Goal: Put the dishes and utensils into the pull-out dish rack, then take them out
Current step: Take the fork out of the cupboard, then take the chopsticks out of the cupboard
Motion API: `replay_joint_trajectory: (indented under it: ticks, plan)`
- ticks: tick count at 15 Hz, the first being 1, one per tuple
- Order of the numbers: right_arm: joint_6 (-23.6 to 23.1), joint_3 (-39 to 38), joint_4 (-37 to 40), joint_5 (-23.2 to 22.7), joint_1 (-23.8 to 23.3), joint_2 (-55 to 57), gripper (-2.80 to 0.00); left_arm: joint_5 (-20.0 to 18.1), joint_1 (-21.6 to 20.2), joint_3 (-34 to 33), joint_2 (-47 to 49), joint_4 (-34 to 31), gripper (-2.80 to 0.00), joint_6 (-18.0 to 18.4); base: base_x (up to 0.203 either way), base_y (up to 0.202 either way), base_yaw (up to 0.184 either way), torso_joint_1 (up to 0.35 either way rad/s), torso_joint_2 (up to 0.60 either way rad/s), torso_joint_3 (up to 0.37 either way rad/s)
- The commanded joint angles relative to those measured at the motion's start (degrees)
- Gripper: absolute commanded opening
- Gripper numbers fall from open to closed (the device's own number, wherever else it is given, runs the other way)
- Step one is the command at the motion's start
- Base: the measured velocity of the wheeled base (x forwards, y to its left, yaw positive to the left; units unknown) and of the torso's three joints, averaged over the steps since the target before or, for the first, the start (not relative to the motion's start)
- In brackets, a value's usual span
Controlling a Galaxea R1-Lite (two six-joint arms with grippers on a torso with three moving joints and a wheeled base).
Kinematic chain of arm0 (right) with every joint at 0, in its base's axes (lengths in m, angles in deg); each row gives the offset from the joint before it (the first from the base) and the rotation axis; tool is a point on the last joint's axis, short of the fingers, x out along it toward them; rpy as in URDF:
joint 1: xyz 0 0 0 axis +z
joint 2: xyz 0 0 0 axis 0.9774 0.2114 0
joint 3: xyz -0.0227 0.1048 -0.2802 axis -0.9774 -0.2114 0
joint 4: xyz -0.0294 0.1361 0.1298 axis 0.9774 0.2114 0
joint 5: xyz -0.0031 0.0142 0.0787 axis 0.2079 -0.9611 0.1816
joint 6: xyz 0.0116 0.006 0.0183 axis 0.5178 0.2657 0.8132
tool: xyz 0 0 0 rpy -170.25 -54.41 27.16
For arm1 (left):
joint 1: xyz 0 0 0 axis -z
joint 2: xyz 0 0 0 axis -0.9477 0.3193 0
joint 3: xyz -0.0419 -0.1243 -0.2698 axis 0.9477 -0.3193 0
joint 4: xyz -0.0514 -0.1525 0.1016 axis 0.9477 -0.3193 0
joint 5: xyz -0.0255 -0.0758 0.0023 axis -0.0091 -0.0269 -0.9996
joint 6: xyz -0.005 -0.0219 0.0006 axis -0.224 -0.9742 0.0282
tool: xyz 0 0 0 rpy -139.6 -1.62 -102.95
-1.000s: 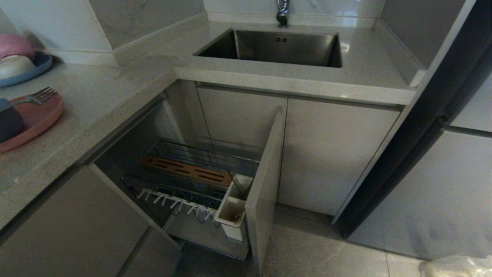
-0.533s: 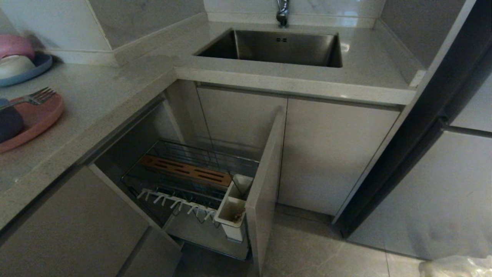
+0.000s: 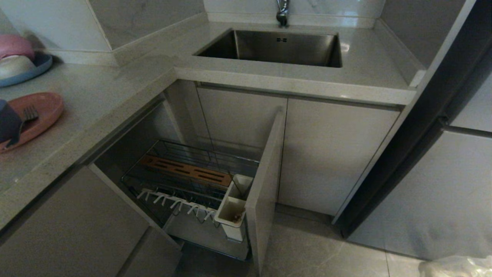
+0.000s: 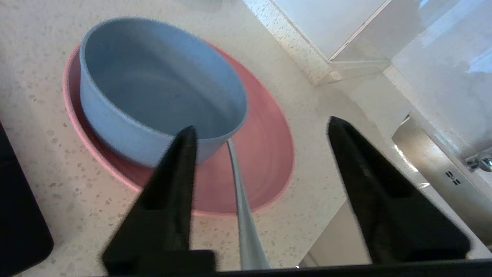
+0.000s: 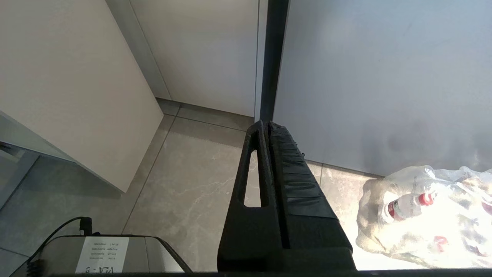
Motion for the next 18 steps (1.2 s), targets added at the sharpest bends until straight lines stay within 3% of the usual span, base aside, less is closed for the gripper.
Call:
replay_joint_trajectory:
  ticks: [1, 4, 5, 9, 11, 14, 16, 18]
  plan:
    - [0.0, 0.0, 0.05, -0.02, 0.01, 0.0, -2.8, 0.06, -0.03, 0.42, -0.88, 0.16, 0.0, -0.11, 0.0, 0.0, 0.0, 0.0, 0.0, 0.0]
    - [-0.06, 0.0, 0.05, -0.02, 0.01, 0.0, -2.8, 0.31, -0.03, 2.95, -3.08, -0.09, 0.0, 0.65, 0.0, 0.0, 0.0, 0.0, 0.0, 0.0]
    - [-0.03, 0.0, 0.05, -0.02, 0.01, 0.0, -2.8, 0.39, -0.01, 4.33, -4.51, -0.11, -2.8, 2.89, 0.0, 0.0, 0.0, 0.0, 0.0, 0.0]
    - [-0.05, 0.0, 0.05, -0.02, 0.01, 0.0, -2.8, 0.17, 0.75, 12.59, -7.76, -1.35, -2.8, 7.41, 0.0, 0.0, 0.0, 0.0, 0.0, 0.0]
    - [0.0, 0.0, 0.05, -0.02, 0.01, 0.0, -2.8, 0.03, 3.43, 18.89, -7.65, -7.22, -2.8, 9.69, 0.0, 0.0, 0.0, 0.0, 0.0, 0.0]
    - [0.0, 0.0, 0.05, -0.02, 0.01, 0.0, -2.8, 0.07, 12.73, 33.49, -5.23, -26.4, -2.8, 12.37, 0.0, 0.0, 0.0, 0.0, 0.0, 0.0]
    - [-0.01, 0.0, 0.05, -0.02, 0.01, 0.0, -2.8, 0.02, 20.73, 38.41, -2.27, -39.5, -2.8, 12.95, 0.0, 0.0, 0.0, 0.0, 0.0, 0.0]
    - [0.0, 0.0, 0.05, -0.02, 0.01, 0.0, -2.8, 0.67, 27.2, 39.99, 2.02, -44.24, -2.8, 13.23, 0.0, 0.0, 0.0, 0.0, 0.0, 0.0]
